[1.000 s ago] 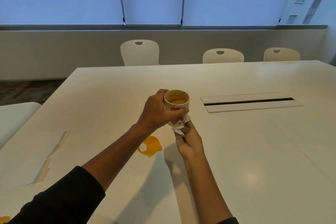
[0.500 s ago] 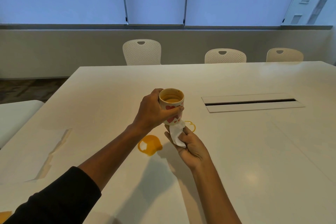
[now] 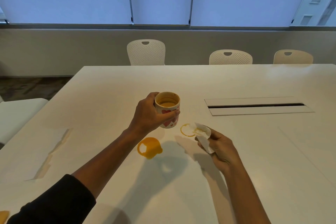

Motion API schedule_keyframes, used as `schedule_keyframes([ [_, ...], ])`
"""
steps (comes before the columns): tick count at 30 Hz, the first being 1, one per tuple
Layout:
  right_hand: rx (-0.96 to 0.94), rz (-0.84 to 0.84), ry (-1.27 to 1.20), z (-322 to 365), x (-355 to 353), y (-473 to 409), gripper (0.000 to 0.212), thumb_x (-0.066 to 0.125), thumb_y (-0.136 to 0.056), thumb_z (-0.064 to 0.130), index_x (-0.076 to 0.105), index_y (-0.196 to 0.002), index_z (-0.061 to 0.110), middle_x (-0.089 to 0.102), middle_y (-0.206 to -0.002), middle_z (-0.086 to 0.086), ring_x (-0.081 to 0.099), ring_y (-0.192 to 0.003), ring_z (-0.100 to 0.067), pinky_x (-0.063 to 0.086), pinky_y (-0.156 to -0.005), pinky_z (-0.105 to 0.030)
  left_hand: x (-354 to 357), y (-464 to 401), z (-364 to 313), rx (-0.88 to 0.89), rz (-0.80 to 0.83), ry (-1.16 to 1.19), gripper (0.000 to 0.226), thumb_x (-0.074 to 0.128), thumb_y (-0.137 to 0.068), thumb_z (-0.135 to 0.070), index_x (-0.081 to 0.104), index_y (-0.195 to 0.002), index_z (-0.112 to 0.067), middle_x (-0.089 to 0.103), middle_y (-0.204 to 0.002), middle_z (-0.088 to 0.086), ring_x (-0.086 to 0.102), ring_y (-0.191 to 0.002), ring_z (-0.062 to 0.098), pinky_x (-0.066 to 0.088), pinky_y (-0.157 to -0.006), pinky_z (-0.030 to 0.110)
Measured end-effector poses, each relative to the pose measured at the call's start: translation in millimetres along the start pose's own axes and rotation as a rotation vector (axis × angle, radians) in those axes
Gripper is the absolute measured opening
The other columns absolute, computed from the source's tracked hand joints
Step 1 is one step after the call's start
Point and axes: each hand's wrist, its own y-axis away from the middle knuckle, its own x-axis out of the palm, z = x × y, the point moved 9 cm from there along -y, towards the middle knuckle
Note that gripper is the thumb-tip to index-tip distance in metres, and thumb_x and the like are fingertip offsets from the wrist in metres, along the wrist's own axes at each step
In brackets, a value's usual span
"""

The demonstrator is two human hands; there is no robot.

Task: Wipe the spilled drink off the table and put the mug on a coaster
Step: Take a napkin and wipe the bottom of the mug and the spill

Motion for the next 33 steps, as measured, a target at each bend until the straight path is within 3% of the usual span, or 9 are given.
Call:
schedule_keyframes([
  [3,-0.081,-0.117,0.132,15.2,-23.5,-16.7,0.050,0.062,-0.078,-0.026,0.087,-0.099,0.013,0.083,-0.105,-0.015,0.080,-0.095,-0.030,0.064,-0.075,-0.031,1.0,-0.5,3.8,-0.007,-0.009,-0.002,0.089,0.073,-0.063,-0.073,0.057,-0.130,-0.018,0.069,-0.123,-0.002,0.067,-0.103,0.016,0.058,-0.078,0.017],
  [8,-0.165,-0.219,0.399,40.6,-43.7,-62.7,0.030,0.079,-0.073,0.006,0.087,-0.095,0.024,0.084,-0.095,0.003,0.078,-0.100,-0.019,0.061,-0.084,-0.033,0.8,-3.4,7.0,-0.012,-0.034,-0.006,0.088,0.073,-0.064,-0.072,0.057,-0.131,-0.018,0.069,-0.124,-0.003,0.067,-0.104,0.014,0.059,-0.078,0.017],
  [10,-0.203,-0.196,0.527,48.7,-39.6,-85.7,0.023,0.079,-0.080,0.011,0.087,-0.096,0.027,0.084,-0.102,0.005,0.076,-0.105,-0.018,0.060,-0.092,-0.034,0.3,-4.7,8.3,-0.016,-0.045,-0.008,0.087,0.074,-0.064,-0.072,0.057,-0.131,-0.018,0.069,-0.124,-0.003,0.068,-0.104,0.015,0.059,-0.079,0.018],
  [12,-0.366,-0.126,0.835,58.9,-24.5,-107.2,0.032,0.065,-0.091,-0.001,0.085,-0.108,0.018,0.080,-0.119,-0.002,0.071,-0.116,-0.023,0.053,-0.106,-0.034,0.4,-5.6,10.0,-0.023,-0.056,-0.014,0.088,0.073,-0.064,-0.073,0.056,-0.131,-0.019,0.069,-0.124,-0.005,0.067,-0.105,0.014,0.058,-0.079,0.016],
  [15,-0.551,0.038,1.182,51.5,5.5,-133.4,0.039,0.054,-0.092,-0.019,0.078,-0.117,-0.003,0.074,-0.129,-0.021,0.068,-0.125,-0.035,0.047,-0.108,-0.031,-0.1,-6.6,11.8,-0.032,-0.073,-0.023,0.086,0.074,-0.065,-0.071,0.056,-0.132,-0.020,0.068,-0.124,-0.007,0.066,-0.104,0.011,0.058,-0.078,0.013],
  [18,-0.486,0.277,1.329,20.3,25.5,-151.1,0.017,0.069,-0.096,-0.003,0.079,-0.110,-0.007,0.076,-0.123,-0.024,0.070,-0.121,-0.038,0.055,-0.100,-0.037,-0.4,-7.4,14.0,-0.039,-0.092,-0.037,0.084,0.076,-0.065,-0.068,0.056,-0.132,-0.021,0.067,-0.124,-0.008,0.065,-0.103,0.010,0.059,-0.079,0.013],
  [21,-0.556,0.378,1.364,6.1,31.7,-153.2,0.028,0.074,-0.096,0.003,0.077,-0.123,0.003,0.071,-0.133,-0.018,0.068,-0.126,-0.033,0.053,-0.110,-0.039,-1.9,-8.9,17.8,-0.051,-0.112,-0.056,0.083,0.078,-0.066,-0.066,0.055,-0.132,-0.022,0.067,-0.124,-0.009,0.065,-0.103,0.009,0.054,-0.075,0.005],
  [25,-0.538,0.446,1.460,-2.0,22.4,-159.1,0.038,0.069,-0.101,0.008,0.070,-0.138,0.017,0.069,-0.139,-0.009,0.067,-0.128,-0.030,0.054,-0.107,-0.042,-1.2,-9.9,23.8,-0.065,-0.121,-0.064,0.080,0.082,-0.067,-0.062,0.056,-0.132,-0.022,0.068,-0.124,-0.008,0.066,-0.104,0.010,0.055,-0.075,0.008],
  [33,-0.534,0.658,1.456,-16.9,46.1,-149.4,0.045,0.062,-0.103,0.006,0.063,-0.145,0.022,0.063,-0.147,0.000,0.061,-0.136,-0.021,0.044,-0.111,-0.022,6.0,-9.5,26.5,-0.063,-0.112,-0.037,0.081,0.078,-0.067,-0.067,0.056,-0.131,-0.023,0.067,-0.123,-0.011,0.066,-0.103,0.009,0.054,-0.075,0.004],
])
